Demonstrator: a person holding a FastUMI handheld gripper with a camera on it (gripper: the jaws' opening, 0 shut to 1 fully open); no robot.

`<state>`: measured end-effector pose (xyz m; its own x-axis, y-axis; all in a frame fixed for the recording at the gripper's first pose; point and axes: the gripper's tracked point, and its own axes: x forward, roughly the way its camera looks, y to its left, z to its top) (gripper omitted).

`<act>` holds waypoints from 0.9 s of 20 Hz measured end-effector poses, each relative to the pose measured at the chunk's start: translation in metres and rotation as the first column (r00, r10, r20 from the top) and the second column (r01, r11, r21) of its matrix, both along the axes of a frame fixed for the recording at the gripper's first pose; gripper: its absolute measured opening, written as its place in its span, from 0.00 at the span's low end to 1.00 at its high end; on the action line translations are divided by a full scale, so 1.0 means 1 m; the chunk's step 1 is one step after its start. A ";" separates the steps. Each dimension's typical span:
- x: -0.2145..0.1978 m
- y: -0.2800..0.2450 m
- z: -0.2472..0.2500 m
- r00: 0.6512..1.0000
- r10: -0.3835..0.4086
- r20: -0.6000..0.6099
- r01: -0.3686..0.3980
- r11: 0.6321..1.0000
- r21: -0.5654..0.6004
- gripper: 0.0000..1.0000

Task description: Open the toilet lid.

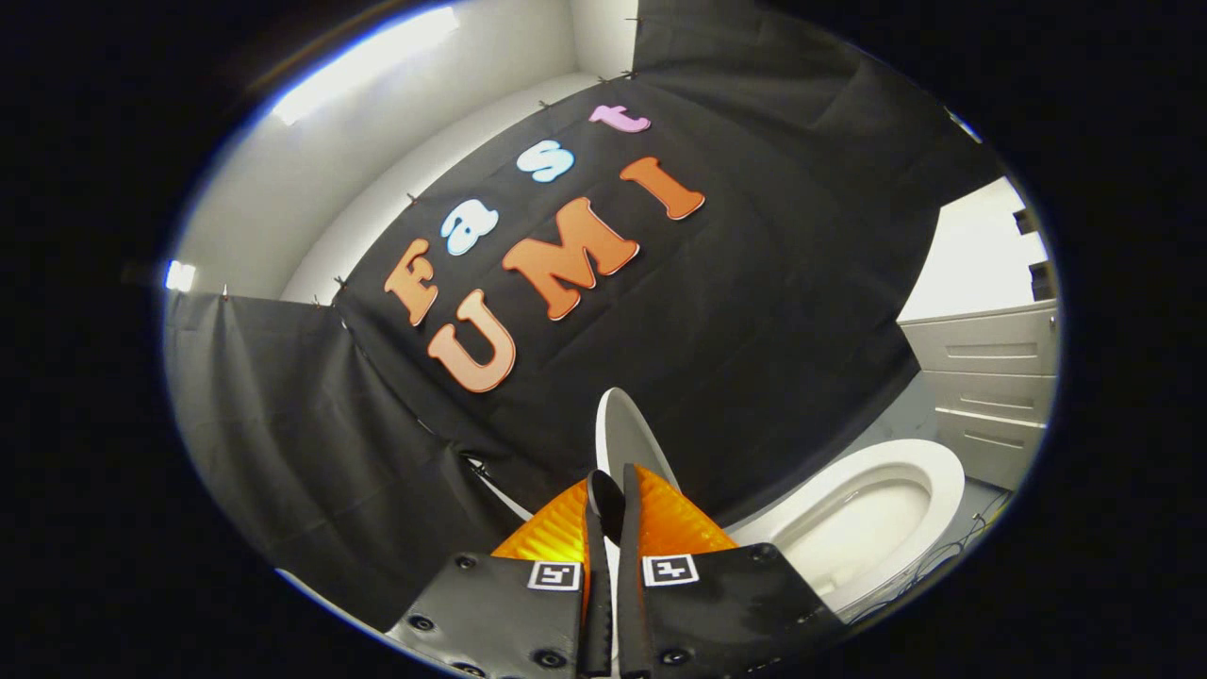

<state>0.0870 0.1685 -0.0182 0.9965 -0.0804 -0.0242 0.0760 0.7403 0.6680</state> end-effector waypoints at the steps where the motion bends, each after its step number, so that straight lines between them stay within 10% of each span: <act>1: 0.001 0.005 0.002 1.000 0.004 0.002 -0.004 1.000 0.002 0.11; 18: 0.020 0.105 0.016 0.992 0.112 -0.052 -0.119 0.981 -0.151 0.10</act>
<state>0.1067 0.2731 -0.0018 0.9976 0.0289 -0.0633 0.0102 0.8392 0.5438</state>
